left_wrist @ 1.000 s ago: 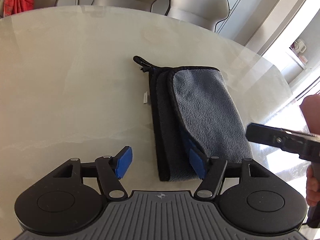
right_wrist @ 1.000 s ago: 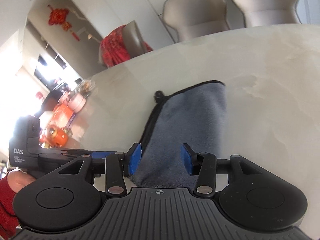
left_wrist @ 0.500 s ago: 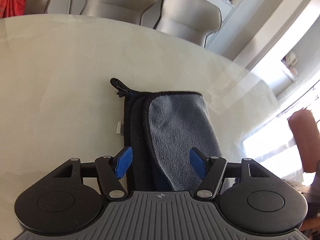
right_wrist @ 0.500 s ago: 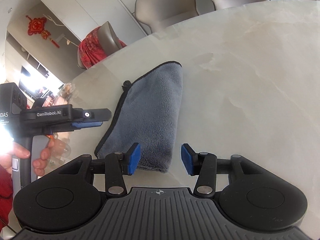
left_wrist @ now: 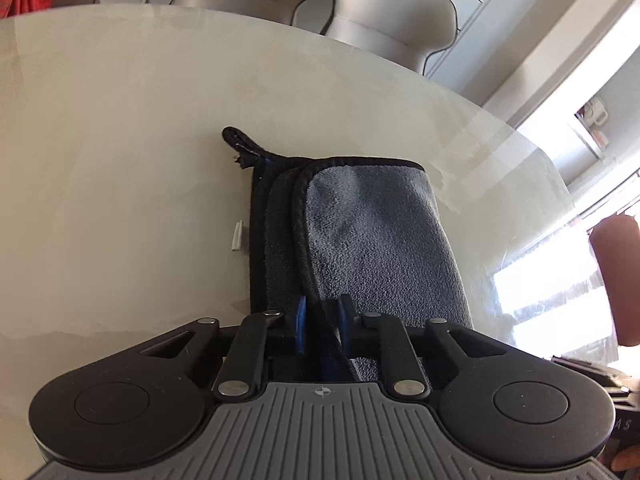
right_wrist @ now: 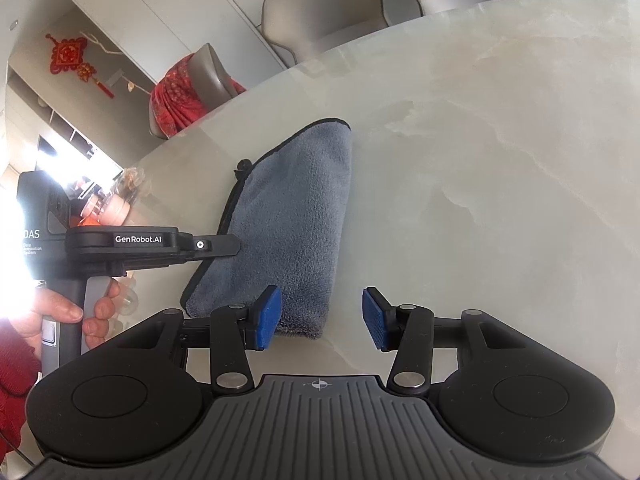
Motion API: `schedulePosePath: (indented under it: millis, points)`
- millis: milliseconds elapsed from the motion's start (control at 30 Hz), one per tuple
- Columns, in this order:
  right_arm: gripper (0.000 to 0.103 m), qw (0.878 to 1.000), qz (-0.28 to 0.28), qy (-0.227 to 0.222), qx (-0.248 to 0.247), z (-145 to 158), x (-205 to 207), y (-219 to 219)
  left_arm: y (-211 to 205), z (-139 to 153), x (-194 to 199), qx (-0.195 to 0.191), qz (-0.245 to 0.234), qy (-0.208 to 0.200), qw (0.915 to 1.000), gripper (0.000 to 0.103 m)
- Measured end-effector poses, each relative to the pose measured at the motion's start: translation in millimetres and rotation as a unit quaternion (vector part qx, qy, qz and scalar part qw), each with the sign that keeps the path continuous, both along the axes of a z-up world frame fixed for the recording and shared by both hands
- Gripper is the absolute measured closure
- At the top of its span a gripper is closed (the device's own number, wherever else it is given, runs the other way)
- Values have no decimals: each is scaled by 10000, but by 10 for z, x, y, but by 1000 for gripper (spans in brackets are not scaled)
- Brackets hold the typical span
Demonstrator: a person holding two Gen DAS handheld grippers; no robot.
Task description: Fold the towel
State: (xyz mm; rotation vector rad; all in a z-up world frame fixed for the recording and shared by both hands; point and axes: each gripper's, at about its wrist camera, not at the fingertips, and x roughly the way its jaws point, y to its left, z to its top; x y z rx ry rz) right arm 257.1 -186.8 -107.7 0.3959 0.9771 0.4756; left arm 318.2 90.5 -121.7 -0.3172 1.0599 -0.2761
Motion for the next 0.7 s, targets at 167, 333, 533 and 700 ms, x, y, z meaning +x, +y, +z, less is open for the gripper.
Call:
schedulePosePath:
  millis: [167,333,533,700]
  points:
    - [54,9997,228,-114,59,58,23,147,-14,32,-40,42,5,-95,9999,97]
    - [54,9987,464,-209,37,84,71,333,-21,113,-51,137,-133,-289,9994,99]
    - [54,9964,763,-364,82,167,117,509,8,385,-70,391,-328,-629,9967,99]
    - [54,9951,933,-315,44,142,142,624,82,312,-68,611,-277,-467,9967,99]
